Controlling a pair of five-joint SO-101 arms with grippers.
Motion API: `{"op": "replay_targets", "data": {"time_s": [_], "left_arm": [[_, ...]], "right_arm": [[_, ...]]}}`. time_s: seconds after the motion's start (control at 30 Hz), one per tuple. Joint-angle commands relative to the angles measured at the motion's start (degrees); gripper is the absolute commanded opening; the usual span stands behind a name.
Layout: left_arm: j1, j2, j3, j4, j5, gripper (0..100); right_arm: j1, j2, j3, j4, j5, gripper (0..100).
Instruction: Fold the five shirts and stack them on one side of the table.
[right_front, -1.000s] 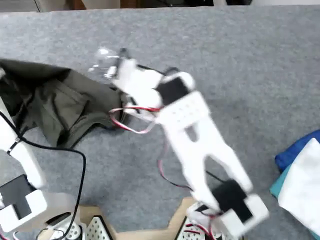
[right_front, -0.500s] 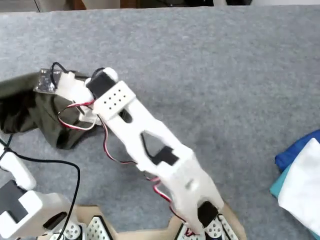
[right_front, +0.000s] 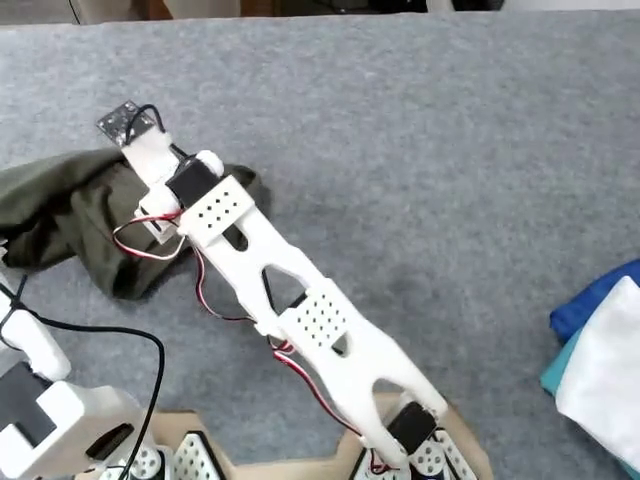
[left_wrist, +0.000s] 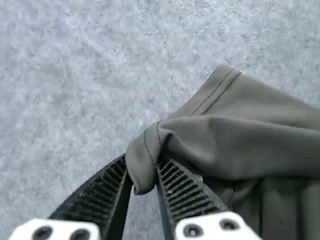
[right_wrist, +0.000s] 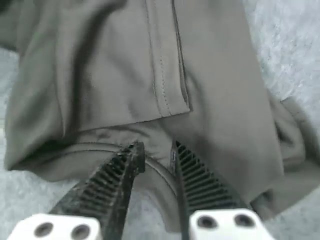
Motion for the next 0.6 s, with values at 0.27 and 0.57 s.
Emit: {"op": "replay_targets", "data": {"time_s": [0.27,0.57], "left_arm": [[0.6,-0.5,0.2,-1.2,-0.3,2],[1.1,-0.4,0.2,-1.2,-0.4,2]], "right_arm": [[2.9,5.0,-3.1,-8.5,-1.1,11.2],[4.1,6.5,-3.1,-13.3,-1.1,11.1]]}}
